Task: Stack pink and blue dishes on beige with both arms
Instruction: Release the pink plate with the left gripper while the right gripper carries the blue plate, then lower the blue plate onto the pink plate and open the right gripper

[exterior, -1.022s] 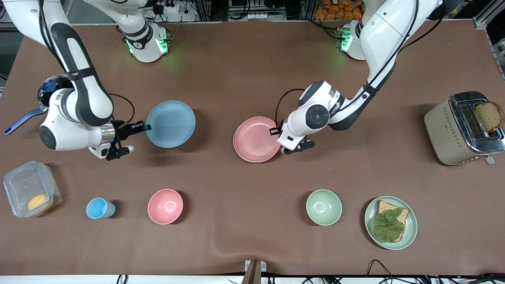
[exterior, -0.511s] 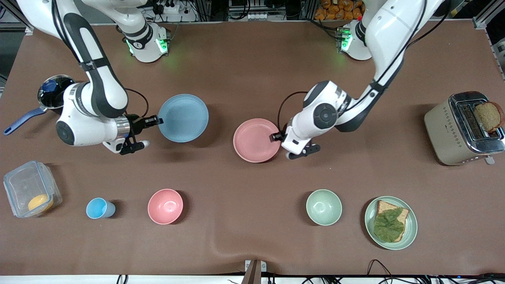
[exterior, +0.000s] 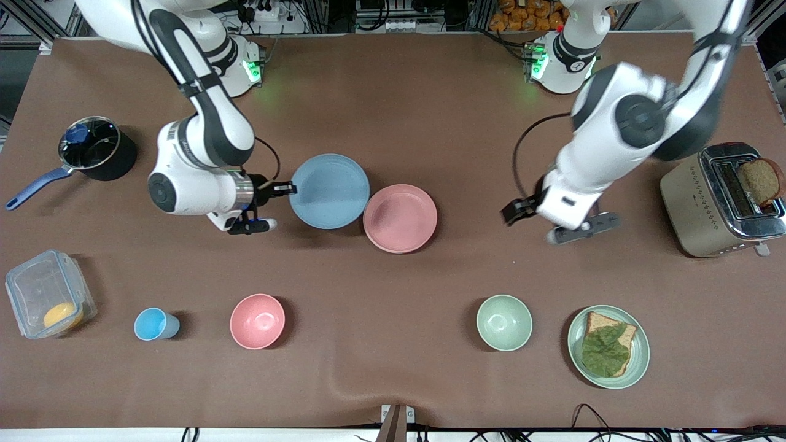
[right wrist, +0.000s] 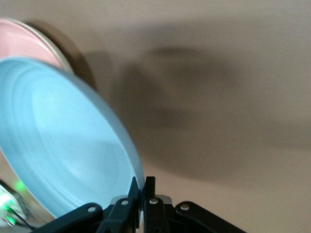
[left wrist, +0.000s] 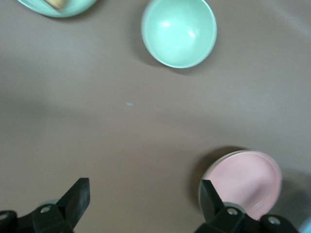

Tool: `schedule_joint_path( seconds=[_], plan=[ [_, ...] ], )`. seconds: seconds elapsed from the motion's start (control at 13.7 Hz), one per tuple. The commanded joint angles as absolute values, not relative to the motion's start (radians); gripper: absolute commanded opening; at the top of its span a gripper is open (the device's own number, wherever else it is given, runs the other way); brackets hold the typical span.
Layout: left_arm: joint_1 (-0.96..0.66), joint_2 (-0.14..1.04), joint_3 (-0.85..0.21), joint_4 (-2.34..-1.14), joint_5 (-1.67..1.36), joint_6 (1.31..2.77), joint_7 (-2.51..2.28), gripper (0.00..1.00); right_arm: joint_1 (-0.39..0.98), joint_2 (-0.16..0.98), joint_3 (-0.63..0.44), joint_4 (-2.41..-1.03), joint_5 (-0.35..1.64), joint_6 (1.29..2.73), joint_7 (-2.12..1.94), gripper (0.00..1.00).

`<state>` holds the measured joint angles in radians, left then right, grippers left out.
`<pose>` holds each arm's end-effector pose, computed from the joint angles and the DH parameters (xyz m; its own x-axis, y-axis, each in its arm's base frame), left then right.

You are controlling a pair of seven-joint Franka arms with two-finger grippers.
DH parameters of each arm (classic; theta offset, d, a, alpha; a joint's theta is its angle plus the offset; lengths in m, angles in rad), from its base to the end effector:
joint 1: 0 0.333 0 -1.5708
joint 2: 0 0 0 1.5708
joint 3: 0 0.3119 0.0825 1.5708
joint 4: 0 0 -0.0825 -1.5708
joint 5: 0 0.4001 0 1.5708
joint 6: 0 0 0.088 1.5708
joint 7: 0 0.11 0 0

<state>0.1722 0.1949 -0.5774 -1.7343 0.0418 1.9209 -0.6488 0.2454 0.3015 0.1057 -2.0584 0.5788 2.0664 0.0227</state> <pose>0.5861 -0.2265 0.4677 0.9714 0.2366 -0.0211 0.2375 -0.9691 0.0672 0.5258 0.2242 0.2579 0.9317 0.0514 -0.3597 -0.1058 -0.9086 -0.4040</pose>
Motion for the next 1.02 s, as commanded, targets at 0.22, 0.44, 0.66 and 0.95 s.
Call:
schedule_joint_path(
  seconds=[0.22, 0.44, 0.66, 0.95],
  plan=[
    [0.27, 0.156, -0.581, -1.465, 0.061, 1.502, -0.433, 1.0, 0.445, 0.419, 0.095, -1.974, 0.667, 2.284, 0.299, 0.0],
    [0.316, 0.094, -0.571, -1.445, 0.058, 1.466, -0.28, 1.0, 0.534, 0.474, 0.095, -1.948, 0.667, 2.373, 0.418, 0.0],
    [0.189, 0.041, -0.372, -1.456, 0.052, 1.465, -0.128, 1.0, 0.546, 0.492, 0.095, -1.93, 0.67, 2.391, 0.439, 0.0],
    [0.06, 0.008, -0.2, -1.482, 0.043, 1.463, -0.11, 1.0, 0.577, 0.529, 0.094, -1.893, 0.716, 2.413, 0.448, 0.0]
  ],
)
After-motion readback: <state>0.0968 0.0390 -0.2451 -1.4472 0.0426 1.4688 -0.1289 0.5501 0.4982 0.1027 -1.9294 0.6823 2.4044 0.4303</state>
